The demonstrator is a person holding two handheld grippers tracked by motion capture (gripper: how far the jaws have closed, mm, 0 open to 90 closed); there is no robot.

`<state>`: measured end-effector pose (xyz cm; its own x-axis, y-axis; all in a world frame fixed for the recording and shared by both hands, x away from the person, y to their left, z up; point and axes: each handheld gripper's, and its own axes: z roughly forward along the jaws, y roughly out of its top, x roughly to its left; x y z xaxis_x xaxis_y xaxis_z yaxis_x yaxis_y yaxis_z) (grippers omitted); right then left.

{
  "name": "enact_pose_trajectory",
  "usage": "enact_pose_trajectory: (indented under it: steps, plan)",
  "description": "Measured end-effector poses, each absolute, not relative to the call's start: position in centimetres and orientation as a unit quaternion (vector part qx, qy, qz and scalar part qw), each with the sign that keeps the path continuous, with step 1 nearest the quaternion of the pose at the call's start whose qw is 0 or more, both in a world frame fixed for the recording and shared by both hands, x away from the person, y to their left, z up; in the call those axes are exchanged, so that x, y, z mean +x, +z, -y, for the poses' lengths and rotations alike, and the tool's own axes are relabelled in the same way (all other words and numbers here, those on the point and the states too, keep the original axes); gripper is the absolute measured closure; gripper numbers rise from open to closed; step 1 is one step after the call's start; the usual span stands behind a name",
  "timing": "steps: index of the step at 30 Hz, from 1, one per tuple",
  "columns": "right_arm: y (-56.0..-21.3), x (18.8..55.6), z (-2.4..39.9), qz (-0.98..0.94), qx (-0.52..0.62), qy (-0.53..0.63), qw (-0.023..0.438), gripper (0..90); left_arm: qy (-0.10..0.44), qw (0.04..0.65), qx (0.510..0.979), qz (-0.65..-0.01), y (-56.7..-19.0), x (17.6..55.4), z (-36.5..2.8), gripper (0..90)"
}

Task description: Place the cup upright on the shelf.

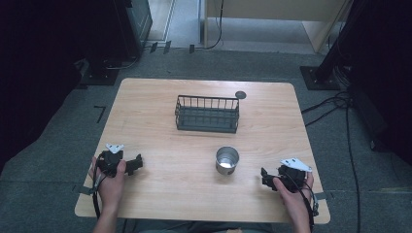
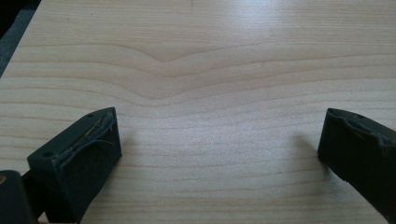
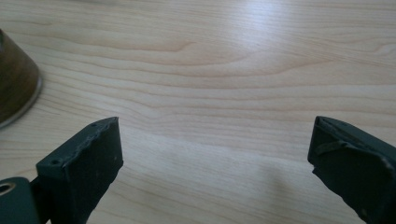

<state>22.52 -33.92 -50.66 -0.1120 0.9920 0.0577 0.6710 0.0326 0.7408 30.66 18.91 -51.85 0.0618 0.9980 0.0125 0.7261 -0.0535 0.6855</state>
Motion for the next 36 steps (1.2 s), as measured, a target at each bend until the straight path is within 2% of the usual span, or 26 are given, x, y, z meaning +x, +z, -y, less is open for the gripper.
enact_pose_trajectory:
  steps: [36]
  plan:
    - [-49.4, 23.0, 28.3, -0.708, 0.565, 0.357, 0.229, 2.8, 0.257, 0.265, 0.679, -0.635, -51.9, 30.7, -18.9, 0.0]
